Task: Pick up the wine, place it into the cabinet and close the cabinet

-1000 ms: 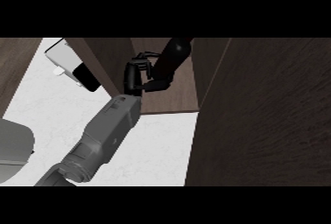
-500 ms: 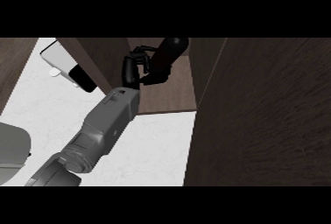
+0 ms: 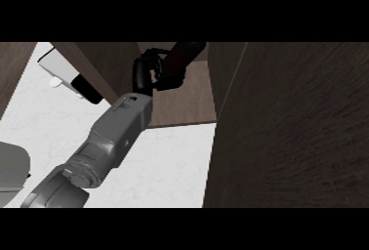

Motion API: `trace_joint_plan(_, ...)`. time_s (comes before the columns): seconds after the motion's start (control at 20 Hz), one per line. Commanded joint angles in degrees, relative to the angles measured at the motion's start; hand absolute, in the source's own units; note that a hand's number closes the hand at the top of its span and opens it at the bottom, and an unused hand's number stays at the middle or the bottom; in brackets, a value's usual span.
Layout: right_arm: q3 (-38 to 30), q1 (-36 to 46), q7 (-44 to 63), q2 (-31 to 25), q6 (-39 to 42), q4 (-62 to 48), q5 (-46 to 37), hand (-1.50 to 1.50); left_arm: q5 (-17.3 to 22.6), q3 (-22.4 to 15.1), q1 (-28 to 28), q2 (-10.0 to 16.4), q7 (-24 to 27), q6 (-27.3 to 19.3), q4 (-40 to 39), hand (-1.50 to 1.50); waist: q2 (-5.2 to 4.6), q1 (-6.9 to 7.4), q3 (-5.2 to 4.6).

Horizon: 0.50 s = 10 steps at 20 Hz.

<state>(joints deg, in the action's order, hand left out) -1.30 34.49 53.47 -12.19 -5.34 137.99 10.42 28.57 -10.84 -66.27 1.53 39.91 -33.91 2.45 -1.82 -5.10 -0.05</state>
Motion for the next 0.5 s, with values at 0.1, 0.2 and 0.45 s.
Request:
trace_joint_plan(0.1,1.1,0.7,0.0,1.1,-0.5,0.9,0.8,-1.50,0.0,0.5,0.8,1.5,-1.3,2.0,-1.1,1.50,-0.42,-0.29,-0.09)
trace_joint_plan(0.2,2.3,0.3,0.6,1.6,-0.9,2.8,0.2,-1.50,2.2,2.7,4.3,-0.6,2.5,3.6,0.8,1.50,-0.29,-0.26,-0.15)
trace_joint_plan(0.45,1.9,2.8,2.4,1.2,-1.7,1.6,0.4,-1.50,5.4,6.1,5.3,-1.4,1.5,10.4,1.9,1.50,-0.33,-0.73,-0.23)
